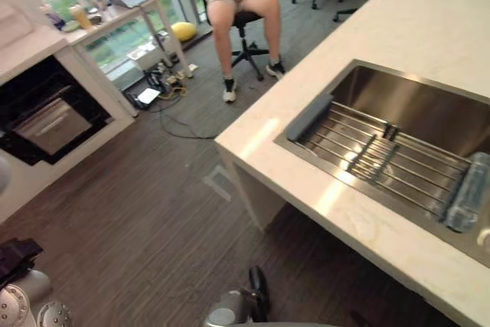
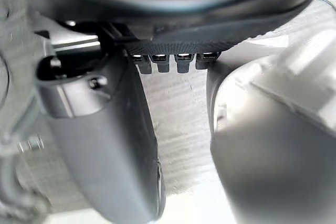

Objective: Walk over to the sink, pick up the cup, carry it to the dishwasher, place the cup inside the dishwasher, then close the dishwasher door

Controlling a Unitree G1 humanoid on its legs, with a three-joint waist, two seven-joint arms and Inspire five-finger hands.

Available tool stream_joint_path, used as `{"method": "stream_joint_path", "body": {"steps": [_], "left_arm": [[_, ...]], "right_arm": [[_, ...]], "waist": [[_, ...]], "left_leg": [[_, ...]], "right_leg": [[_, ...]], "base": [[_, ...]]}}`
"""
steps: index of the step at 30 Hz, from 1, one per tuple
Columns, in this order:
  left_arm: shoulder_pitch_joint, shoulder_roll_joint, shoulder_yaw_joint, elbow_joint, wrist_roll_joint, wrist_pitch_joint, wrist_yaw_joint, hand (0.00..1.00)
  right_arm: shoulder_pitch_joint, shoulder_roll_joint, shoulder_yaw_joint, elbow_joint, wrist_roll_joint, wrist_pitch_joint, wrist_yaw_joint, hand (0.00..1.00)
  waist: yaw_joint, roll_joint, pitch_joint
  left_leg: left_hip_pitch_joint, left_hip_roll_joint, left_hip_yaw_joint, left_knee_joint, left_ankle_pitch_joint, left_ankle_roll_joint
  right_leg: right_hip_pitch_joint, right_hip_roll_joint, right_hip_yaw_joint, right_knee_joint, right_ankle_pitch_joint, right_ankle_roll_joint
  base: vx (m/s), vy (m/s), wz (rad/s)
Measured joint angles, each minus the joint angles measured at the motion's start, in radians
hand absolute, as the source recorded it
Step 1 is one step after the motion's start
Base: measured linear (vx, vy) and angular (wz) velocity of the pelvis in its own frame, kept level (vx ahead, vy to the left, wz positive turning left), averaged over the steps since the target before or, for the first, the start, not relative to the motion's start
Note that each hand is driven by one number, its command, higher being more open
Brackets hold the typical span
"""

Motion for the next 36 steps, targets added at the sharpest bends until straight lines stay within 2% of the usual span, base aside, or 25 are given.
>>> {"method": "stream_joint_path", "body": {"steps": [1,3,4,5,6,7,8,9,11,14,15,16,17,18,19,20,21,22,24,26,27,29,30,32,36], "left_arm": [[-0.005,-0.012,-0.003,0.014,-0.03,-0.009,-0.016,0.0],[-0.018,-0.012,-0.01,0.032,-0.06,-0.005,-0.039,0.0],[-0.041,-0.01,-0.028,0.029,-0.062,-0.007,-0.058,0.0],[-0.089,-0.004,-0.064,0.04,-0.056,-0.012,-0.076,0.0],[-0.139,-0.014,-0.076,0.073,-0.052,-0.014,-0.079,0.0],[-0.182,-0.025,-0.072,0.101,-0.052,-0.013,-0.076,0.0],[-0.27,-0.009,-0.064,0.157,-0.052,0.004,-0.06,0.0],[-0.34,-0.007,-0.104,0.187,-0.045,0.038,-0.056,0.0],[-0.324,-0.008,-0.197,0.177,0.017,0.101,-0.064,0.0],[-0.31,-0.006,-0.287,0.131,0.101,0.163,-0.07,0.0],[-0.302,-0.001,-0.291,0.111,0.137,0.185,-0.074,0.0],[-0.279,0.025,-0.291,0.108,0.139,0.195,-0.074,0.0],[-0.265,0.041,-0.291,0.109,0.134,0.198,-0.075,0.0],[-0.225,0.059,-0.306,0.116,0.134,0.204,-0.082,0.0],[-0.217,0.056,-0.322,0.122,0.135,0.204,-0.081,0.0],[-0.214,0.047,-0.349,0.14,0.138,0.202,-0.08,0.0],[-0.214,0.025,-0.365,0.153,0.138,0.202,-0.078,0.0],[-0.205,0.009,-0.374,0.155,0.138,0.202,-0.077,0.0],[-0.184,0.001,-0.392,0.155,0.138,0.209,-0.07,0.0],[-0.182,0.007,-0.424,0.149,0.139,0.213,-0.058,0.0],[-0.182,0.018,-0.438,0.142,0.142,0.217,-0.051,0.0],[-0.182,0.005,-0.47,0.139,0.153,0.229,-0.034,0.0],[-0.182,0.005,-0.498,0.136,0.174,0.233,-0.036,0.0],[-0.183,0.003,-0.551,0.131,0.207,0.24,-0.048,0.0],[-0.182,0.002,-0.618,0.176,0.227,0.256,-0.091,0.0]], "right_arm": [[-0.012,0.005,0.006,0.0,0.029,-0.024,0.0,1.0],[-0.012,0.004,0.011,-0.009,0.043,-0.049,-0.002,1.0],[0.002,-0.005,0.004,-0.026,0.06,-0.077,-0.007,1.0],[0.004,-0.032,-0.013,-0.028,0.068,-0.104,-0.008,1.0],[-0.02,-0.047,-0.015,-0.03,0.071,-0.12,-0.009,1.0],[-0.047,-0.057,-0.01,-0.03,0.07,-0.122,-0.006,1.0],[-0.092,-0.034,0.003,-0.03,0.071,-0.127,-0.004,1.0],[-0.1,-0.022,0.03,-0.026,0.069,-0.138,-0.007,1.0],[-0.096,-0.017,0.026,-0.003,0.073,-0.14,-0.048,1.0],[-0.064,0.006,0.023,0.001,0.075,-0.158,-0.112,1.0],[-0.052,0.033,0.005,-0.006,0.085,-0.16,-0.153,1.0],[-0.04,0.076,-0.025,-0.006,0.107,-0.153,-0.192,1.0],[-0.028,0.097,-0.04,-0.006,0.116,-0.146,-0.202,1.0],[0.019,0.152,-0.091,-0.006,0.157,-0.128,-0.208,1.0],[0.045,0.174,-0.111,-0.006,0.167,-0.126,-0.208,1.0],[0.08,0.206,-0.13,0.006,0.172,-0.119,-0.207,1.0],[0.123,0.247,-0.13,0.015,0.168,-0.115,-0.195,1.0],[0.161,0.281,-0.128,0.016,0.153,-0.118,-0.168,1.0],[0.187,0.287,-0.098,0.016,0.074,-0.147,-0.13,1.0],[0.189,0.251,-0.039,0.009,-0.001,-0.171,-0.11,1.0],[0.164,0.216,-0.007,0.001,-0.018,-0.172,-0.104,1.0],[0.09,0.142,0.027,-0.024,0.002,-0.154,-0.101,1.0],[0.053,0.099,0.05,-0.043,0.027,-0.142,-0.096,1.0],[-0.037,0.029,0.104,-0.075,0.063,-0.117,-0.091,1.0],[-0.164,0.005,0.233,-0.117,0.157,-0.096,-0.042,1.0]], "waist": [[-0.002,-0.008,-0.001],[-0.013,-0.023,-0.001],[-0.019,-0.004,-0.015],[-0.028,0.021,-0.017],[-0.032,0.054,-0.015],[-0.03,0.082,-0.013],[-0.032,0.067,-0.003],[-0.065,0.059,0.027],[-0.078,0.05,0.034],[-0.079,0.047,0.037],[-0.078,0.031,0.042],[-0.071,-0.004,0.046],[-0.072,-0.021,0.047],[-0.076,-0.058,0.045],[-0.077,-0.065,0.04],[-0.08,-0.065,0.029],[-0.083,-0.079,0.019],[-0.084,-0.104,0.011],[-0.082,-0.138,-0.007],[-0.078,-0.17,-0.026],[-0.071,-0.206,-0.048],[-0.072,-0.198,-0.063],[-0.07,-0.187,-0.066],[-0.066,-0.18,-0.07],[-0.055,-0.187,-0.067]], "left_leg": [[0.0,0.034,0.063,0.123,-0.001,0.058],[0.042,0.072,0.084,0.182,0.003,0.053],[0.09,0.134,0.099,0.19,0.076,0.095],[0.098,0.114,0.057,0.169,0.117,0.077],[0.088,0.114,0.036,0.123,0.12,0.08],[0.082,0.124,0.006,0.071,0.13,0.077],[0.081,0.08,-0.05,-0.046,0.184,0.054],[0.077,0.105,-0.047,0.071,0.096,-0.001],[0.128,0.127,-0.023,0.11,0.017,-0.098],[0.185,0.135,-0.029,0.079,-0.025,-0.157],[0.202,0.127,-0.052,0.064,-0.061,-0.186],[0.2,0.092,-0.101,0.074,-0.066,-0.169],[0.196,0.074,-0.135,0.076,-0.072,-0.16],[0.187,0.034,-0.249,0.076,-0.071,-0.138],[0.18,0.029,-0.307,0.073,-0.069,-0.129],[0.159,0.025,-0.397,0.066,-0.062,-0.123],[0.135,0.01,-0.522,0.041,-0.036,-0.117],[0.127,-0.017,-0.622,-0.003,-0.013,-0.111],[0.132,-0.058,-0.743,-0.048,0.029,-0.115],[0.133,-0.088,-0.808,-0.061,0.043,-0.121],[0.129,-0.112,-0.797,-0.07,0.041,-0.124],[0.13,-0.055,-0.678,-0.058,0.02,-0.132],[0.131,-0.03,-0.638,-0.055,0.038,-0.155],[0.149,-0.02,-0.642,-0.067,0.05,-0.163],[0.173,0.007,-0.649,-0.079,0.057,-0.172]], "right_leg": [[-0.022,-0.072,-0.017,0.05,0.009,0.025],[-0.033,-0.151,-0.015,0.089,0.014,0.036],[-0.042,-0.191,-0.026,0.155,0.012,0.036],[-0.126,-0.271,0.006,0.318,-0.02,0.022],[-0.213,-0.231,0.054,0.368,-0.058,0.046],[-0.287,-0.175,0.075,0.366,-0.073,0.023],[-0.377,-0.098,0.088,0.199,-0.01,-0.05],[-0.361,-0.121,0.041,0.183,0.102,-0.086],[-0.35,-0.161,0.02,0.235,0.1,-0.091],[-0.275,-0.178,-0.03,0.247,0.103,-0.085],[-0.244,-0.184,-0.03,0.262,0.109,-0.077],[-0.233,-0.214,0.022,0.287,0.12,-0.085],[-0.231,-0.221,0.071,0.304,0.127,-0.095],[-0.235,-0.225,0.241,0.373,0.168,-0.152],[-0.242,-0.194,0.337,0.391,0.166,-0.144],[-0.228,-0.109,0.463,0.358,0.097,-0.089],[-0.216,-0.005,0.589,0.303,0.032,-0.069],[-0.22,0.055,0.664,0.263,0.001,-0.056],[-0.238,0.085,0.729,0.237,-0.021,-0.03],[-0.239,0.078,0.741,0.162,-0.011,-0.019],[-0.234,0.047,0.725,0.111,0.026,0.01],[-0.169,0.05,0.662,0.049,0.024,0.016],[-0.149,0.06,0.64,0.036,0.027,0.014],[-0.113,0.073,0.612,0.02,0.027,0.015],[-0.068,0.103,0.577,-0.007,0.033,0.006]], "base": [[0.01,0.025,0.53],[0.1,0.077,0.25],[0.12,0.206,0.44],[0.04,0.242,0.42],[-0.06,0.151,0.18],[-0.19,0.036,0.07],[-0.1,-0.05,0.53],[-0.02,-0.032,0.62],[0.12,0.091,0.53],[0.03,0.196,0.64],[-0.05,0.278,0.94],[-0.05,0.276,1.14],[-0.02,0.302,1.8],[0.02,0.226,1.95],[0.04,0.182,2.49],[0.06,0.026,2.76],[0.1,-0.023,3.3],[0.11,-0.051,2.9],[0.19,-0.16,2.28],[0.16,-0.198,1.69],[0.1,-0.202,1.02],[0.09,-0.175,0.78],[0.08,-0.107,0.49],[0.08,-0.086,0.41],[0.05,-0.07,0.21]]}}
